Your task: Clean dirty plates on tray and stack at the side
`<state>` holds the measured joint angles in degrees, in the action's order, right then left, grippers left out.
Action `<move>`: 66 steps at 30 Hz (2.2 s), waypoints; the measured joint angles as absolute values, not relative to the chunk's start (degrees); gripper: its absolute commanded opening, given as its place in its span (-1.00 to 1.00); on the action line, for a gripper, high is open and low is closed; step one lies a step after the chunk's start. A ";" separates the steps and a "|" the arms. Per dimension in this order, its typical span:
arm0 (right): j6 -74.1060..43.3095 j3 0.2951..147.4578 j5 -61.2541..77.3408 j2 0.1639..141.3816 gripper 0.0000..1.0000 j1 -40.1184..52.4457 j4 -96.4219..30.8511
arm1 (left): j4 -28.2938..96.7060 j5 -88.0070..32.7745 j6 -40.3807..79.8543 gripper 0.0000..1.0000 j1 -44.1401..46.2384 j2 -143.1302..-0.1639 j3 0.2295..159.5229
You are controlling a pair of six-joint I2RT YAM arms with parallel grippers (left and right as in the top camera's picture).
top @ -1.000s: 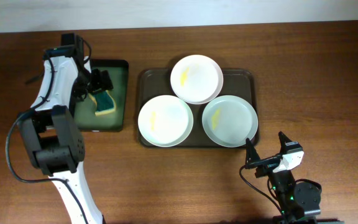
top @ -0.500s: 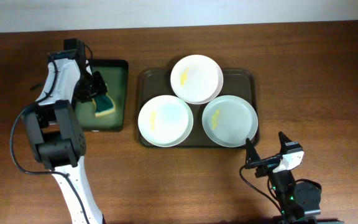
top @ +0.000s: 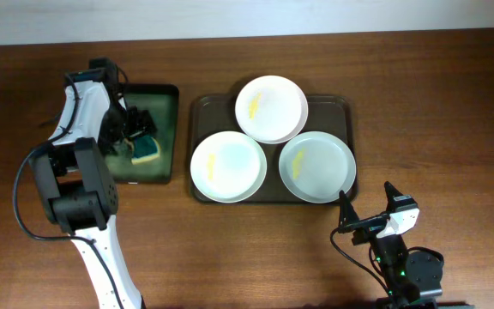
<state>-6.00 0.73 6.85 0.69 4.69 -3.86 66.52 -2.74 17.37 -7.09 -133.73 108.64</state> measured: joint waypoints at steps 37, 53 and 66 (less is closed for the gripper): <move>-6.02 0.73 6.85 0.69 0.97 4.69 -3.88 | 81.32 -4.62 7.03 0.88 -7.09 -134.06 114.10; -6.00 0.73 6.85 0.69 0.97 4.69 -3.86 | 80.03 -0.58 5.74 0.84 -7.09 -134.08 110.41; -6.02 0.73 6.85 0.69 0.97 4.69 -3.86 | 75.59 -0.62 4.86 -1.00 -7.05 -134.32 107.07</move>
<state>-6.02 0.73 6.85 0.69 4.69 -3.86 75.59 -0.62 4.86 -7.05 -134.32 107.07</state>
